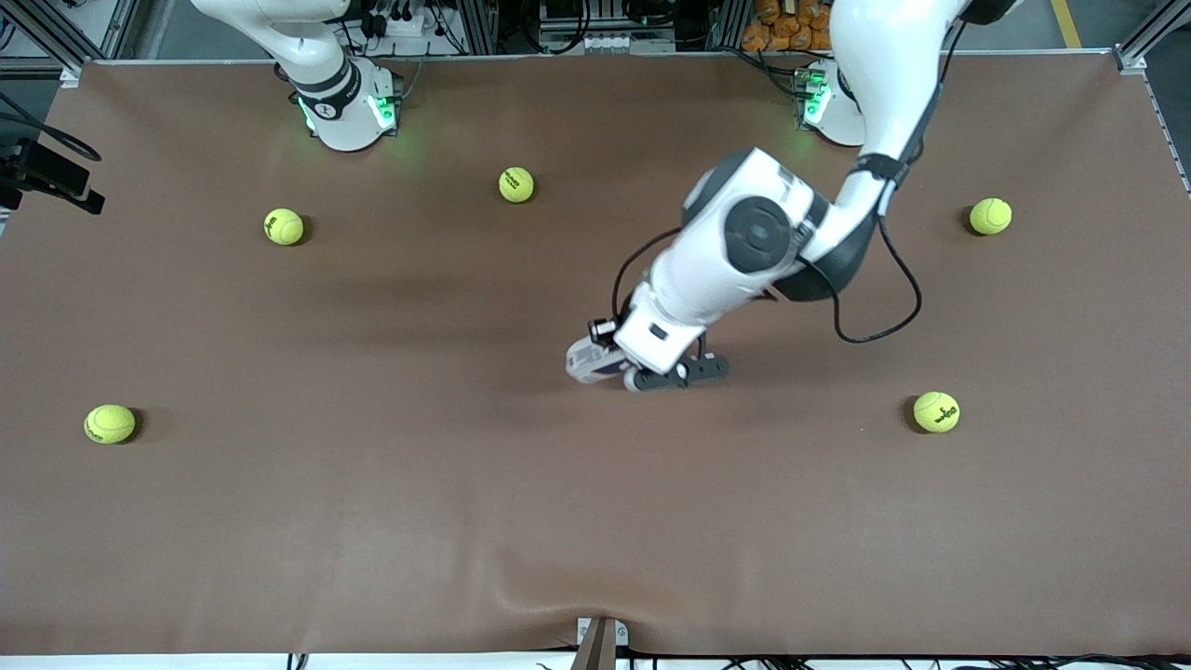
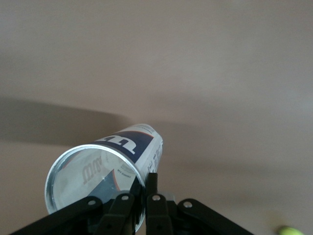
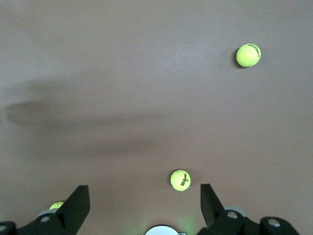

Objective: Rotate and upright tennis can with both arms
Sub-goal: 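Tilt the can upright with the left gripper and set it down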

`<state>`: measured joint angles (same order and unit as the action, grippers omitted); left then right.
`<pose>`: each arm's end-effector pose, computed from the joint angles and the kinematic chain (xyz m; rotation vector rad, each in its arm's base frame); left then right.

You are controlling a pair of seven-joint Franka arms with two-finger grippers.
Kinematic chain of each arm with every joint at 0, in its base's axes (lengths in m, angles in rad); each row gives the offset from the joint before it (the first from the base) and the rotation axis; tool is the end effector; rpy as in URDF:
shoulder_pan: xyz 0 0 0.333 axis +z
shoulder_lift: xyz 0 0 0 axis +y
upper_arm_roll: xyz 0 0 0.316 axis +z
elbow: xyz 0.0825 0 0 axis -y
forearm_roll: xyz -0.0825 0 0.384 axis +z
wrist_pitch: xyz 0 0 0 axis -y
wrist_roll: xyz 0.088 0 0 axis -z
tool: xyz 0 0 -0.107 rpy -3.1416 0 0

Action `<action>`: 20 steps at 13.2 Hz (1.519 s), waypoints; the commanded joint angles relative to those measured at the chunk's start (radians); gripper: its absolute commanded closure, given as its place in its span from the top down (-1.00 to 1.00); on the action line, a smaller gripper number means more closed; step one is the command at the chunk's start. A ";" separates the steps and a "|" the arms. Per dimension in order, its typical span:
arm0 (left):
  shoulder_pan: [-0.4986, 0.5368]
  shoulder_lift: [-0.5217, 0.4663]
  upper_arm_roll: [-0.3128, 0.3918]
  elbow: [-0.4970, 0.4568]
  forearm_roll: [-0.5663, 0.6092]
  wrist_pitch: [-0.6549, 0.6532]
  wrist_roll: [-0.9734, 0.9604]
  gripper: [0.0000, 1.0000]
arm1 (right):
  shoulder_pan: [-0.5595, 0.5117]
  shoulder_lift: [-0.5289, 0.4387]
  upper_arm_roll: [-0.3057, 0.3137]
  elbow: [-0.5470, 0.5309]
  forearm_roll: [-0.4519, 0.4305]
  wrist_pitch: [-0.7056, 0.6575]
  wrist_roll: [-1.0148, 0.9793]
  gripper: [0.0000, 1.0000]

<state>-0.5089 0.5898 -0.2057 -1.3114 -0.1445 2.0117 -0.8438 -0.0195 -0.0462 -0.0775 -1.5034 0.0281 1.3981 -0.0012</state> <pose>0.5702 -0.4607 0.4148 2.8608 0.3220 -0.1253 0.5193 -0.0483 0.6659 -3.1028 0.1422 0.0895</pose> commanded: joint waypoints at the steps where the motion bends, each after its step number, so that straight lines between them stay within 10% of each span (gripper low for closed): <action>1: -0.069 -0.030 0.018 -0.020 0.144 -0.083 -0.131 -1.00 | -0.011 -0.001 0.005 0.006 0.016 -0.004 0.015 1.00; 15: -0.204 0.042 0.019 -0.022 0.345 -0.074 -0.442 -1.00 | -0.008 -0.001 0.005 0.006 0.018 -0.004 0.015 1.00; 18: -0.203 0.048 0.019 -0.023 0.345 -0.057 -0.452 0.36 | -0.005 -0.001 0.007 0.006 0.018 -0.004 0.015 1.00; 20: -0.203 0.054 0.019 -0.023 0.344 -0.028 -0.497 0.74 | -0.005 -0.001 0.005 0.006 0.016 -0.004 0.015 1.00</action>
<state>-0.7064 0.6365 -0.1899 -1.3384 0.1740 1.9490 -1.2884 -0.0195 -0.0462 -0.0754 -1.5035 0.0281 1.3981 -0.0012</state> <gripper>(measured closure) 0.586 0.000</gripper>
